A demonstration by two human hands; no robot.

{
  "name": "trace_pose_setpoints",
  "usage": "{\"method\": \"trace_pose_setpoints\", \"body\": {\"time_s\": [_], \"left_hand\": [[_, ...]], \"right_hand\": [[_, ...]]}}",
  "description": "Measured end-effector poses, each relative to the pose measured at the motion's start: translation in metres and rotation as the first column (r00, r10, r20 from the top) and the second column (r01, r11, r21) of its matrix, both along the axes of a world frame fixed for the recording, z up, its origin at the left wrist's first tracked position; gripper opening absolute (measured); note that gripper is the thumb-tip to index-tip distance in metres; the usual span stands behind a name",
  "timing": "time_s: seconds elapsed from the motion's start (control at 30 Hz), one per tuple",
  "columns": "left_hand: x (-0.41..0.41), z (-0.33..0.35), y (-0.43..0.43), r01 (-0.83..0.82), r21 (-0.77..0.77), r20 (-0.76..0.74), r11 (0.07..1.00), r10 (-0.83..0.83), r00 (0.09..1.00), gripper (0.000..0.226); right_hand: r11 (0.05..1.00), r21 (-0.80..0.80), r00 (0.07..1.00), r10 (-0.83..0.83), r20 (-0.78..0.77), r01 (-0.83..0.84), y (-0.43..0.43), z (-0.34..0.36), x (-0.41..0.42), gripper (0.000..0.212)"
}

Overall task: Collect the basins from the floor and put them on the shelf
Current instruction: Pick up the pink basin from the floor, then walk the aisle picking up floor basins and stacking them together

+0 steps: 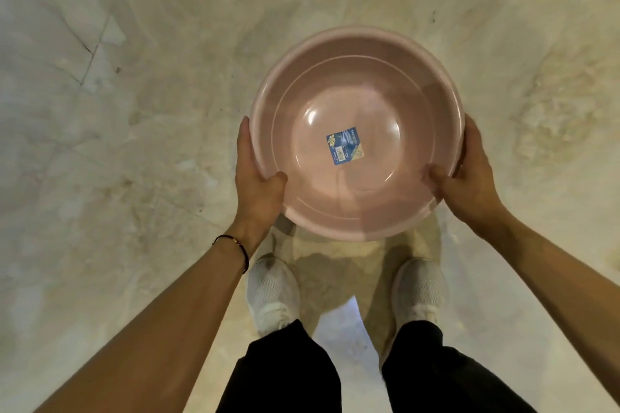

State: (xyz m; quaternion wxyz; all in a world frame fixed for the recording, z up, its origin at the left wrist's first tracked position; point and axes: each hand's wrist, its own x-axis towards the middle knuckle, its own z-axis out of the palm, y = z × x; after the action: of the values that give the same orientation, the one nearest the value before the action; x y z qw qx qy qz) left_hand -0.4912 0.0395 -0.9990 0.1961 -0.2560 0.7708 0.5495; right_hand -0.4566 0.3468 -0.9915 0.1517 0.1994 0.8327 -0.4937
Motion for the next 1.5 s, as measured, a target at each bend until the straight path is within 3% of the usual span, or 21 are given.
{"method": "trace_pose_setpoints", "body": {"time_s": [0.27,0.7,0.93,1.17,1.5], "left_hand": [[-0.031,0.16,0.0,-0.033,0.064,-0.045,0.997,0.036,0.998,0.109],[-0.112,0.572,-0.034,-0.146,0.147,-0.248,0.978,0.18,0.952,0.112],[-0.113,0.747,-0.064,-0.144,0.171,-0.392,0.975,0.201,0.898,0.107],[-0.09,0.856,-0.105,-0.212,0.184,-0.402,0.96,0.27,0.875,0.106],[-0.087,0.91,-0.136,-0.312,0.308,-0.368,0.899,0.415,0.832,0.108]], "right_hand": [[0.998,-0.024,0.996,-0.066,-0.067,0.065,0.001,0.159,-0.022,0.086],[0.994,-0.084,0.965,-0.094,-0.243,0.075,-0.027,0.568,-0.133,0.1],[0.977,-0.186,0.93,-0.159,-0.331,0.101,-0.062,0.741,-0.142,0.097],[0.949,-0.3,0.918,-0.204,-0.339,0.1,-0.111,0.852,-0.126,0.095],[0.926,-0.37,0.905,-0.216,-0.367,0.071,-0.162,0.914,-0.141,0.087]]}}
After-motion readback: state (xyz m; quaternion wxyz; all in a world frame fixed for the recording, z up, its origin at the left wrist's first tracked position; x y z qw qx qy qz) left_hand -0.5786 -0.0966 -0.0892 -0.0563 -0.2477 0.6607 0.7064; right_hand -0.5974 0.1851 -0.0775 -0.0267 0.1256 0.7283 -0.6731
